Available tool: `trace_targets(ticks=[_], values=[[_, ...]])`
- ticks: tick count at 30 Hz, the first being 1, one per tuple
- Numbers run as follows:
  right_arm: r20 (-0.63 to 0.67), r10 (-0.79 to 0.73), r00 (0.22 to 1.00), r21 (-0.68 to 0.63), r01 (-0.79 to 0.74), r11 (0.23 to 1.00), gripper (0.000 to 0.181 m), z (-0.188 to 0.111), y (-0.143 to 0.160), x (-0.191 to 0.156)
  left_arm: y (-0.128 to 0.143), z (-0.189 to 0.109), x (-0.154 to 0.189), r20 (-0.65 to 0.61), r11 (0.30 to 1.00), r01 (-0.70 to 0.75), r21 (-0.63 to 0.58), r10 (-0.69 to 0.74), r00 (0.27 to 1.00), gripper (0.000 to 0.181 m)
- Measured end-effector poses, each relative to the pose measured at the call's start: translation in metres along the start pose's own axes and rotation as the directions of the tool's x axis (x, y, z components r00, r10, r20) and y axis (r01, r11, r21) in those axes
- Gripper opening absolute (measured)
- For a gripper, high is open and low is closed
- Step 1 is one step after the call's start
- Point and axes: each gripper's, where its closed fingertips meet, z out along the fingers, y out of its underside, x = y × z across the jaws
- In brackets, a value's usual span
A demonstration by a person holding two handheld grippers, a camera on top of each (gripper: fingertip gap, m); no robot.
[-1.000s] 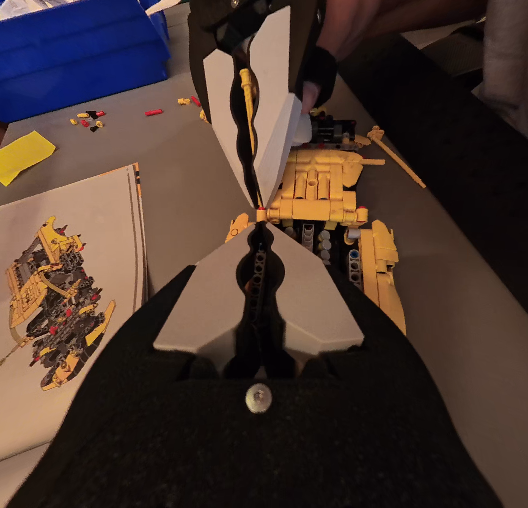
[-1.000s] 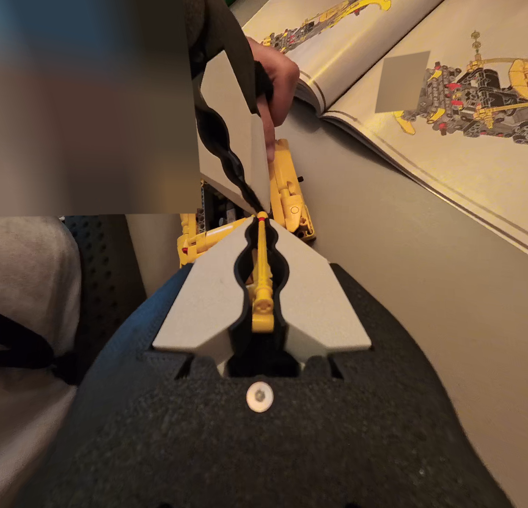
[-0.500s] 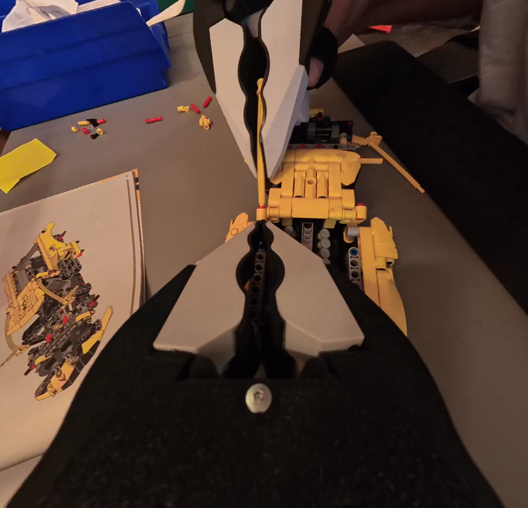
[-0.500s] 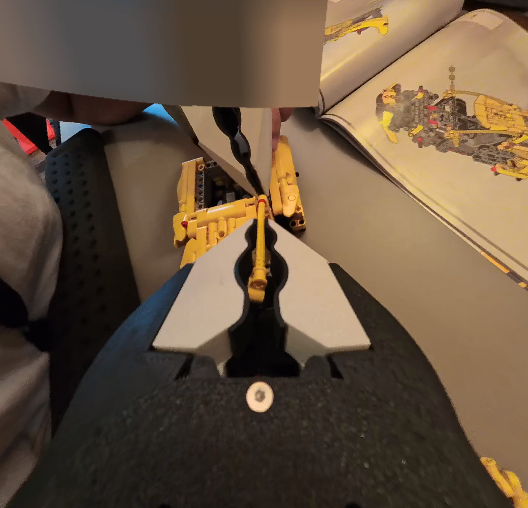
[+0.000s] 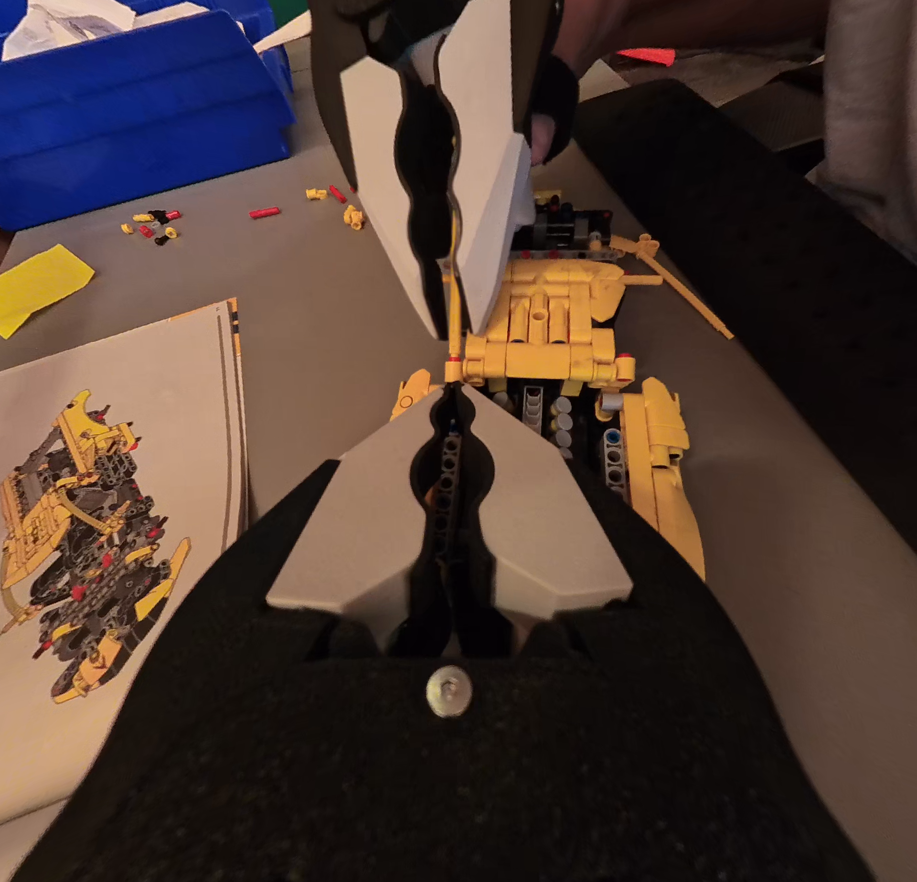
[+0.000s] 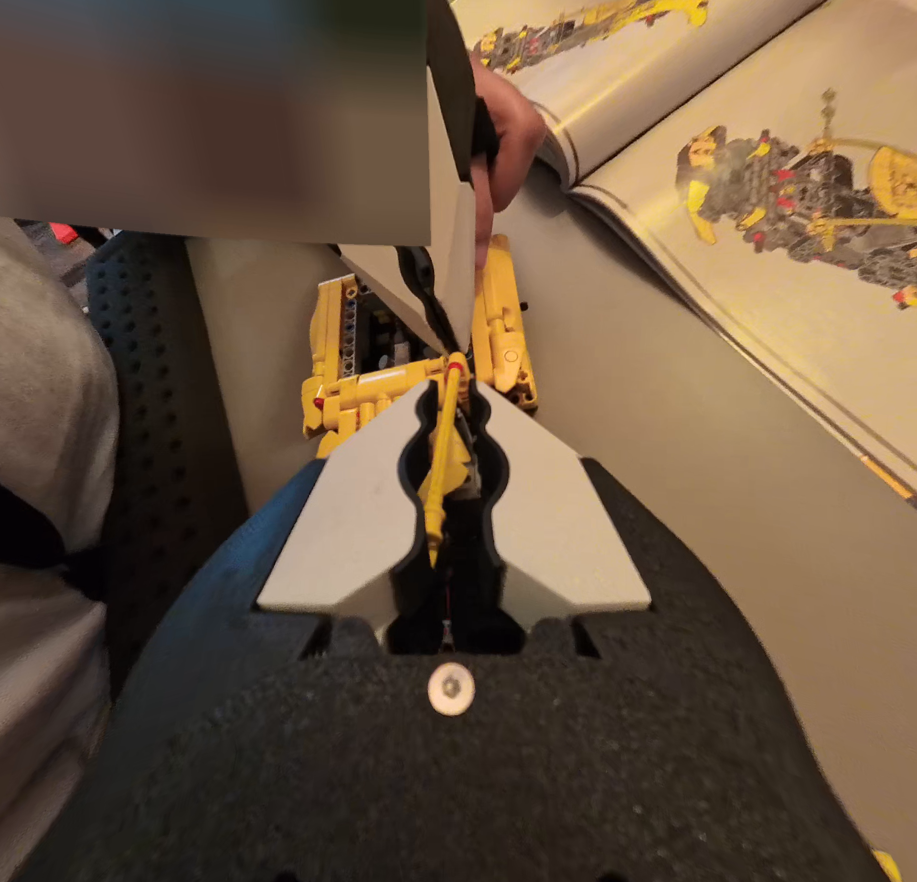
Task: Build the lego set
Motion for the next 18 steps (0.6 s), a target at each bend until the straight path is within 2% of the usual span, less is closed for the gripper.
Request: trace_targets(ticks=[4,18], values=[[-0.008,-0.002,1.0,0.004,0.002,1.0,0.003,0.0007,-0.0004,0.0004,-0.0004,0.0007,0.0003,0.001,1.0,-0.007,-0.009,0.007,1.0,0.0],[0.089,0.08,0.993,-0.034,-0.077,0.996,0.003,0.002,0.0016,0.0001,-0.0008,0.0037,0.0009,-0.023,0.999,-0.024,-0.034,0.023,0.999,0.0]])
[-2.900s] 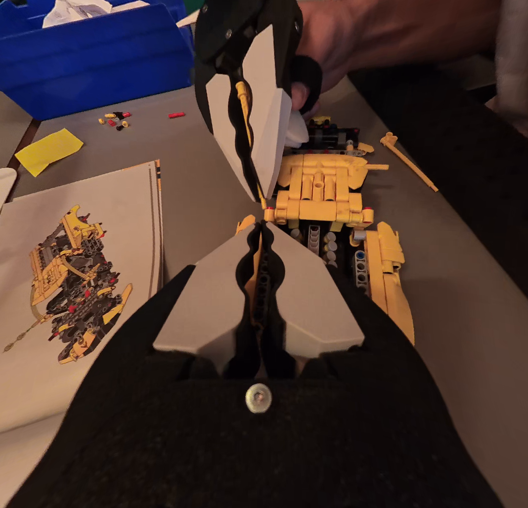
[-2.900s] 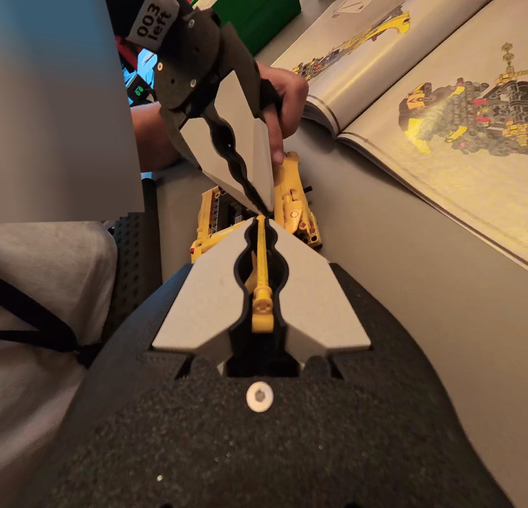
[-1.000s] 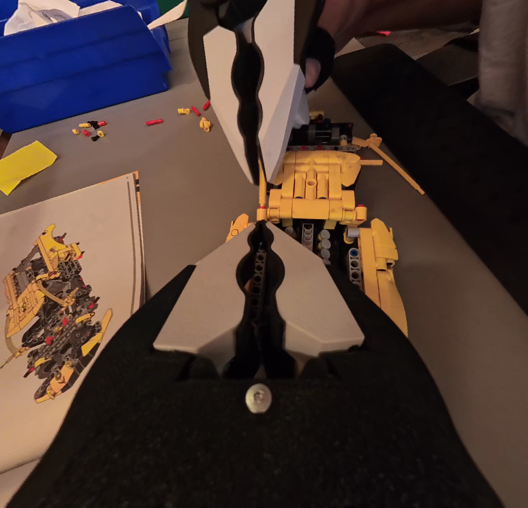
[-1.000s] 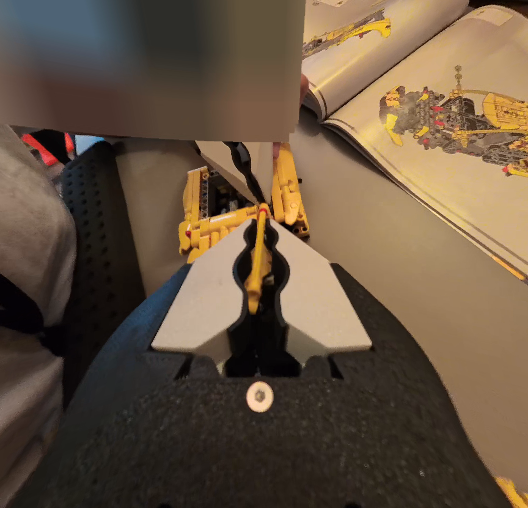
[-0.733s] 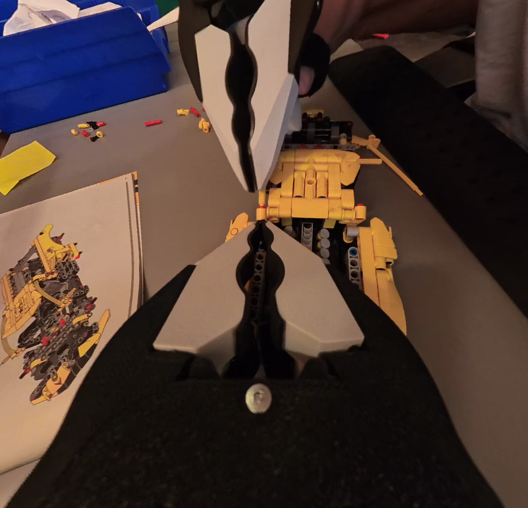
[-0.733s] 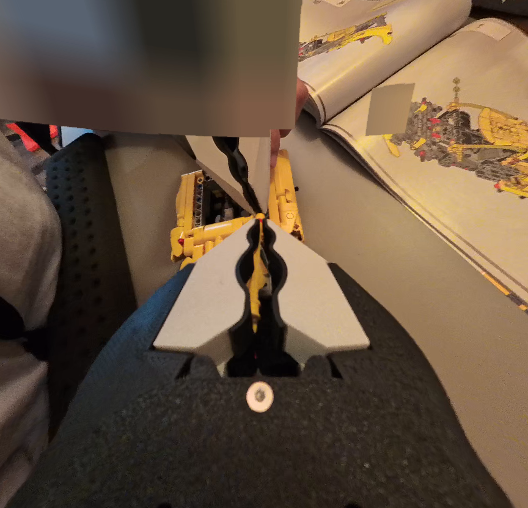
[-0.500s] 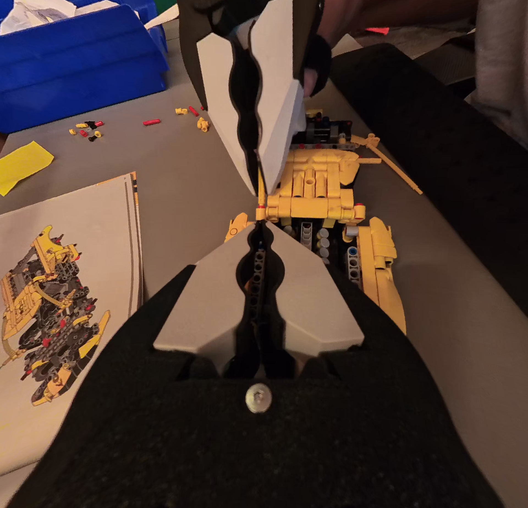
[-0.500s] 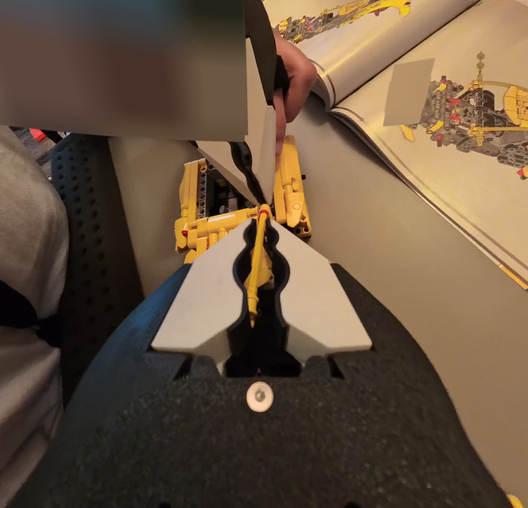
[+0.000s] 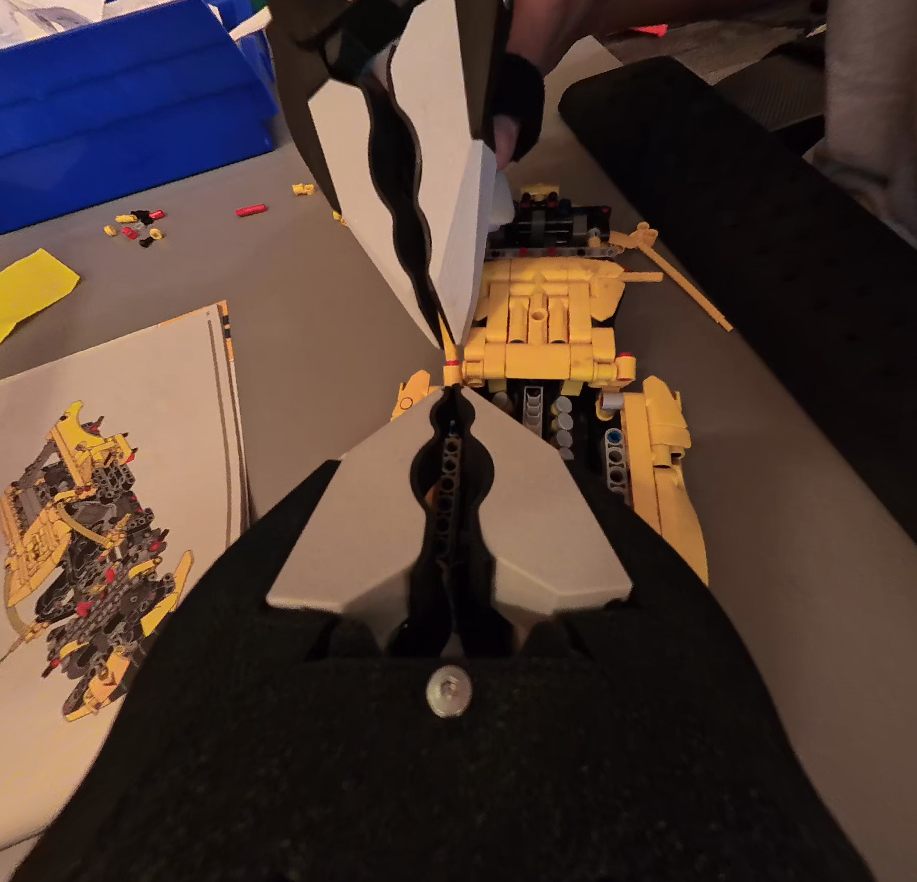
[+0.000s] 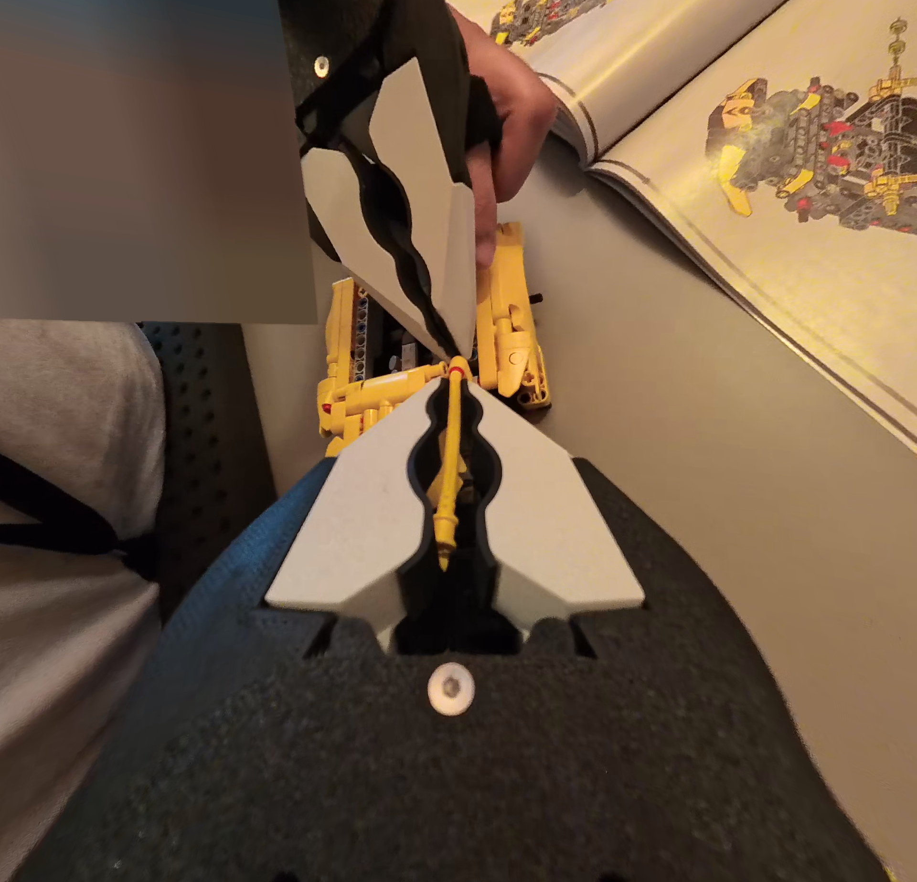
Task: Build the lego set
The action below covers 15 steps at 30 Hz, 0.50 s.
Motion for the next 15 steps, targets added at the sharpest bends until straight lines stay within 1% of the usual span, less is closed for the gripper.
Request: trace_targets(ticks=[2,3,4,5,7,9,12,15], values=[[0.016,-0.003,1.0,0.013,0.002,1.0,0.004,-0.002,0.001,0.0,0.0,0.001,-0.001,0.008,1.0,0.004,0.001,-0.004,1.0,0.0],[0.025,-0.034,0.999,0.027,0.034,0.999,0.009,-0.006,0.002,-0.002,-0.001,0.001,-0.001,0.01,1.0,0.008,0.001,-0.008,1.0,0.0],[0.031,-0.056,0.998,0.051,0.055,0.997,0.023,-0.013,0.002,-0.004,-0.001,0.001,-0.001,0.012,1.0,0.01,-0.003,-0.01,1.0,0.0],[0.033,-0.068,0.997,0.064,0.066,0.996,0.027,-0.023,0.004,-0.007,0.0,0.001,-0.002,0.017,1.0,0.016,-0.009,-0.016,1.0,0.0],[-0.029,-0.092,0.995,0.058,0.093,0.994,0.026,-0.043,0.011,-0.003,0.001,-0.002,-0.006,0.031,0.999,0.037,-0.014,-0.036,0.999,0.0],[-0.08,-0.118,0.99,0.051,0.123,0.991,0.025,-0.057,0.017,-0.003,-0.002,-0.006,-0.008,0.025,0.998,0.069,0.001,-0.069,0.997,0.001],[-0.099,-0.132,0.986,0.055,0.138,0.989,0.024,-0.064,0.015,-0.01,-0.011,-0.01,-0.009,-0.021,0.992,0.125,0.037,-0.124,0.992,0.004],[-0.117,-0.147,0.982,0.042,0.152,0.987,0.015,-0.067,0.013,-0.008,-0.025,-0.007,-0.008,-0.057,0.988,0.141,0.07,-0.137,0.989,0.006]])
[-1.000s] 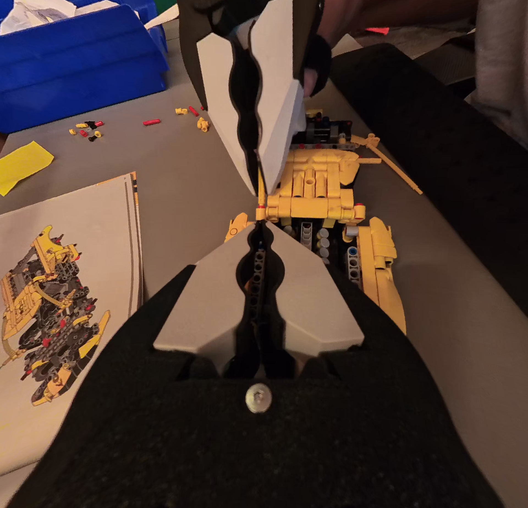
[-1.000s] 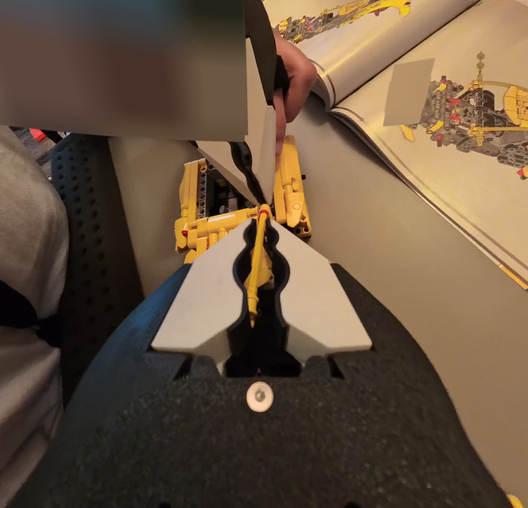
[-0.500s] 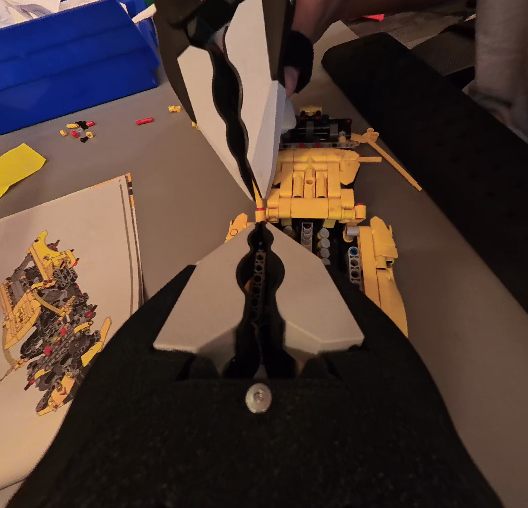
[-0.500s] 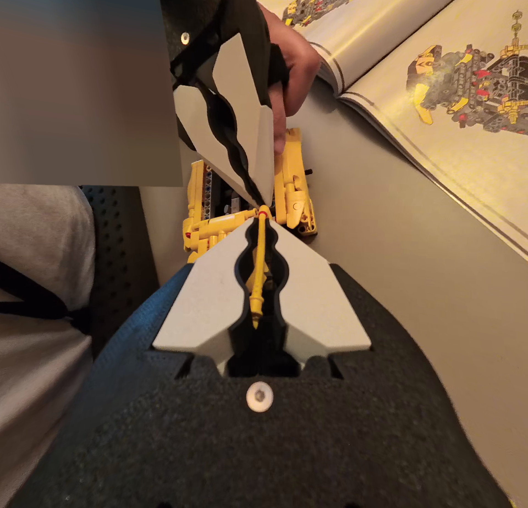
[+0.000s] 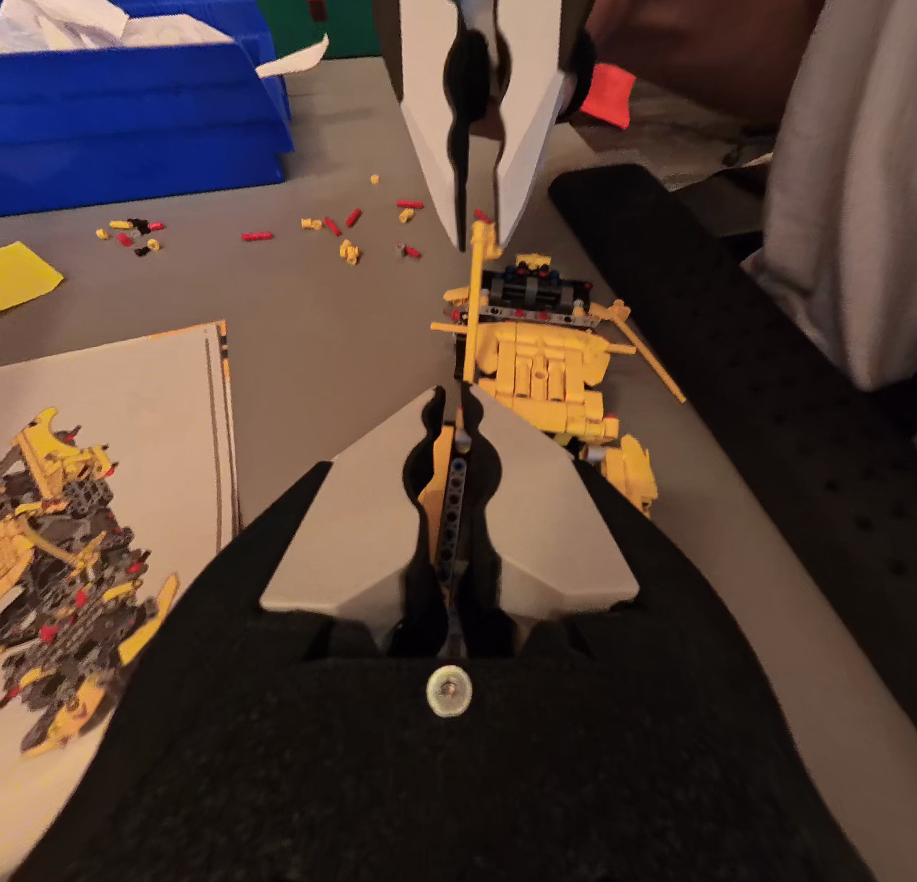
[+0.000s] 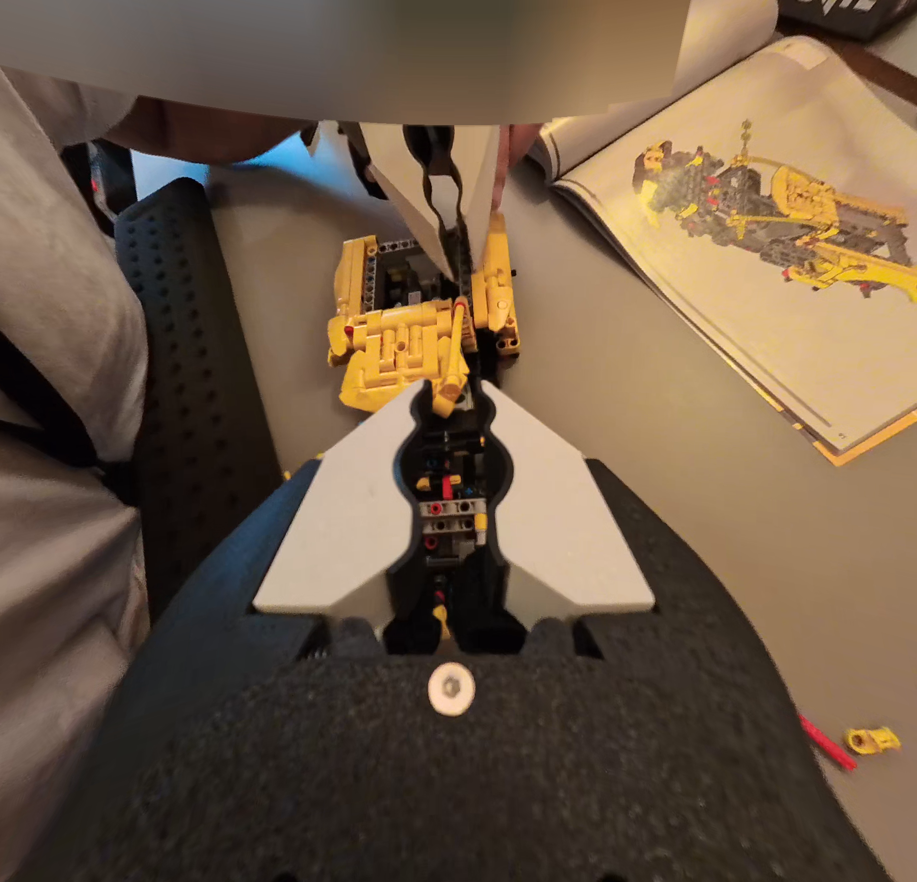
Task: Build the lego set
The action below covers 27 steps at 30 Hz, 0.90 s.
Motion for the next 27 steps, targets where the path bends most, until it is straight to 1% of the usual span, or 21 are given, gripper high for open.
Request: trace_targets(ticks=[1,3,4,8,10,12,15,16,20,25,27], values=[[0.005,0.004,1.0,-0.019,-0.004,1.0,0.01,0.001,0.002,0.0,-0.003,0.003,0.002,-0.011,1.0,-0.001,0.003,0.001,1.0,0.007],[0.022,0.006,1.0,-0.049,-0.005,0.999,0.008,0.004,0.006,0.0,-0.006,0.011,0.005,-0.034,1.0,-0.012,-0.013,0.012,0.999,0.009],[-0.007,-0.011,1.0,-0.07,0.01,0.998,0.008,0.005,0.009,0.005,-0.004,0.015,0.006,-0.04,0.999,-0.02,-0.031,0.019,0.999,0.009],[-0.094,-0.181,0.979,-0.168,0.164,0.972,0.007,0.014,0.023,0.026,0.0,0.025,0.005,-0.062,0.998,0.013,-0.063,-0.017,0.998,0.008],[-0.115,-0.245,0.963,-0.184,0.222,0.958,0.008,0.02,0.027,0.034,0.0,0.029,0.004,-0.075,0.997,0.044,-0.065,-0.049,0.996,0.008],[-0.096,-0.227,0.969,-0.14,0.213,0.967,0.008,0.023,0.025,0.038,0.0,0.031,0.003,-0.07,0.996,0.068,-0.059,-0.072,0.995,0.008],[-0.05,-0.135,0.99,-0.061,0.132,0.989,0.008,0.027,0.026,0.042,0.002,0.033,-0.001,-0.054,0.992,0.111,-0.06,-0.114,0.992,0.007],[-0.037,-0.12,0.992,-0.058,0.118,0.991,0.008,0.03,0.029,0.042,0.002,0.034,-0.001,-0.053,0.99,0.126,-0.059,-0.129,0.99,0.006],[-0.027,-0.117,0.993,-0.002,0.117,0.993,0.008,0.041,0.036,0.043,0.003,0.035,-0.002,-0.058,0.981,0.18,-0.069,-0.184,0.981,0.006],[0.003,-0.032,0.999,0.069,0.032,0.997,0.008,0.03,0.027,0.042,0.002,0.034,-0.002,-0.069,0.976,0.21,-0.051,-0.213,0.975,0.005],[0.018,-0.023,1.0,0.071,0.021,0.997,0.007,0.03,0.029,0.039,0.002,0.034,-0.001,-0.068,0.978,0.202,-0.048,-0.205,0.976,0.005]])
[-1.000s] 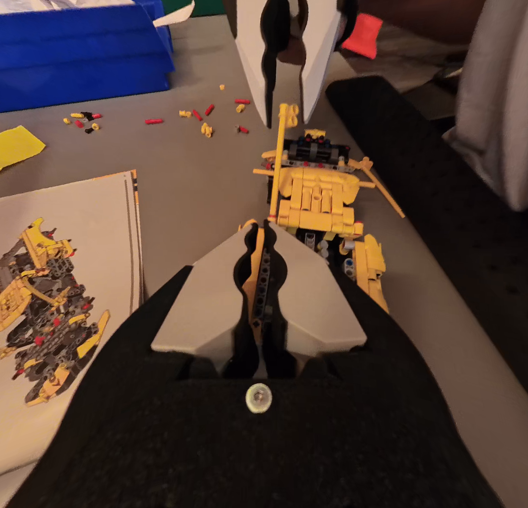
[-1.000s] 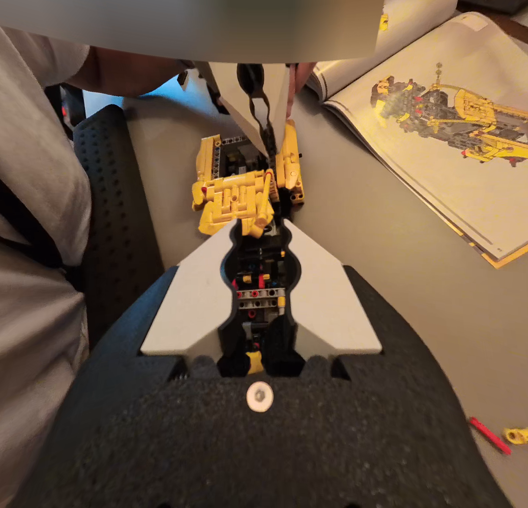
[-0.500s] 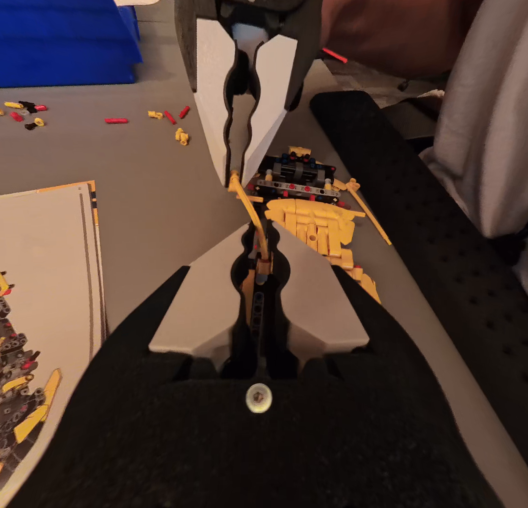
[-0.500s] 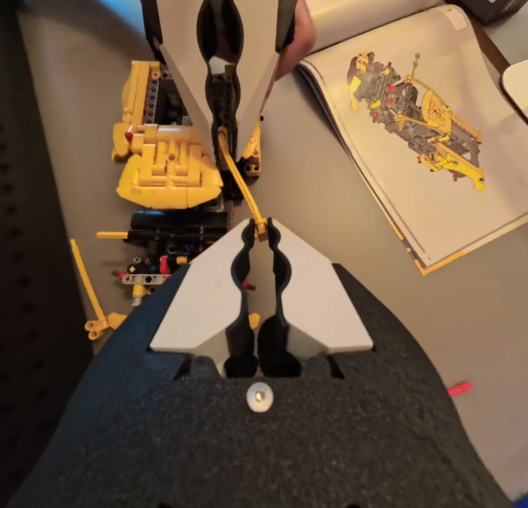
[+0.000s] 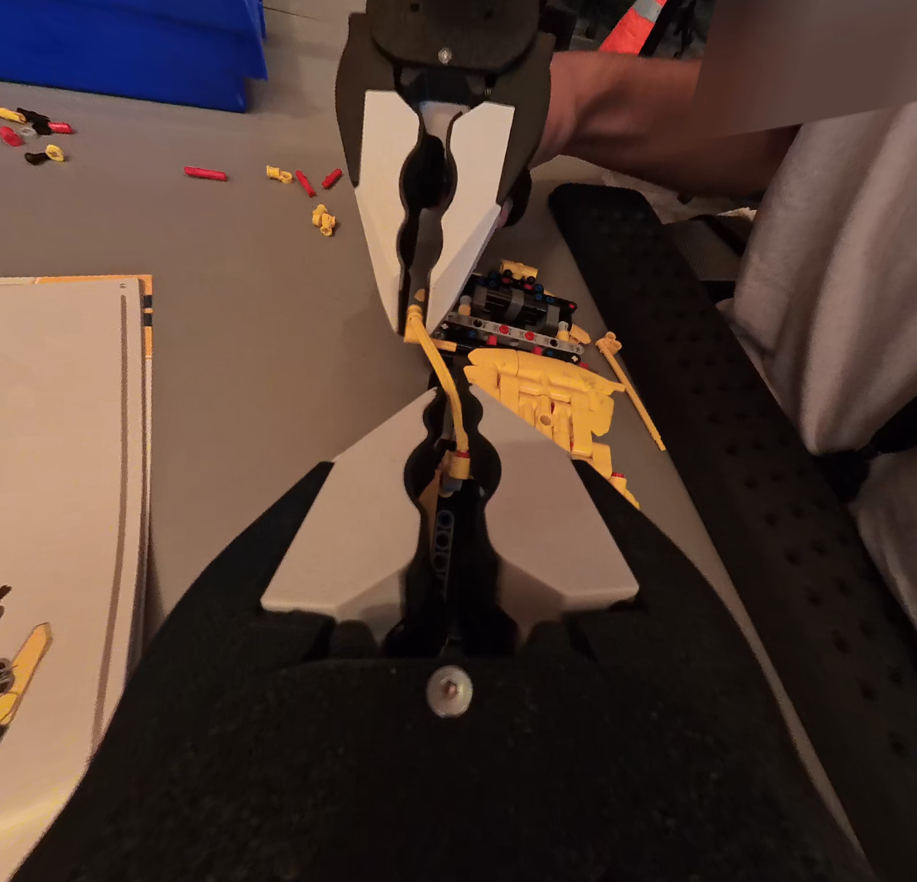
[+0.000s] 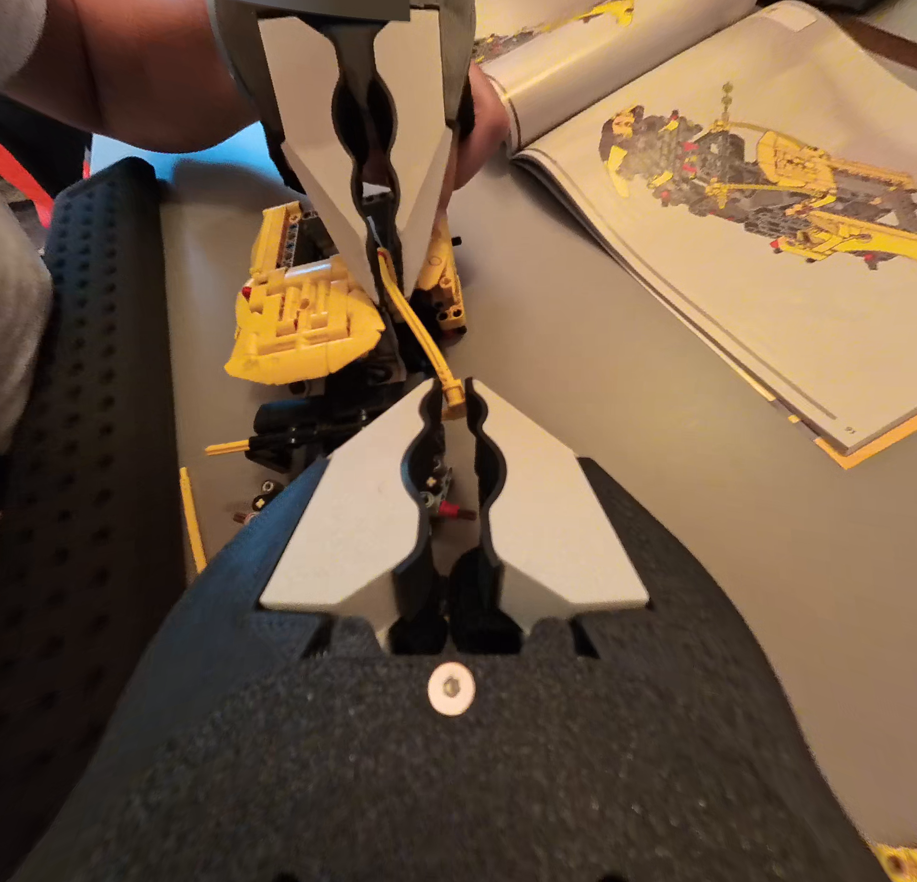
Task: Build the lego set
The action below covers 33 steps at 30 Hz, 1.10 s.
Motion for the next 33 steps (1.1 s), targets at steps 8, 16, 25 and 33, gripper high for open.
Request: trace_targets(ticks=[8,16,25,33], values=[[-0.035,-0.061,0.998,-0.007,0.061,0.998,0.008,0.006,0.004,0.005,0.001,0.001,-0.001,0.026,1.0,-0.023,-0.007,0.024,0.999,0.006],[0.008,0.003,1.0,0.002,-0.003,1.0,0.008,0.004,0.005,0.001,0.001,0.001,-0.001,0.024,0.999,-0.036,-0.013,0.036,0.999,0.006],[0.147,0.104,0.984,0.037,-0.11,0.993,0.035,0.0,0.005,-0.019,0.003,0.003,0.001,0.029,0.996,-0.089,-0.024,0.09,0.996,0.006],[-0.043,-0.073,0.996,-0.034,0.072,0.997,0.047,-0.001,0.013,-0.016,0.002,0.003,0.001,0.026,0.996,-0.083,-0.019,0.084,0.996,0.006]])
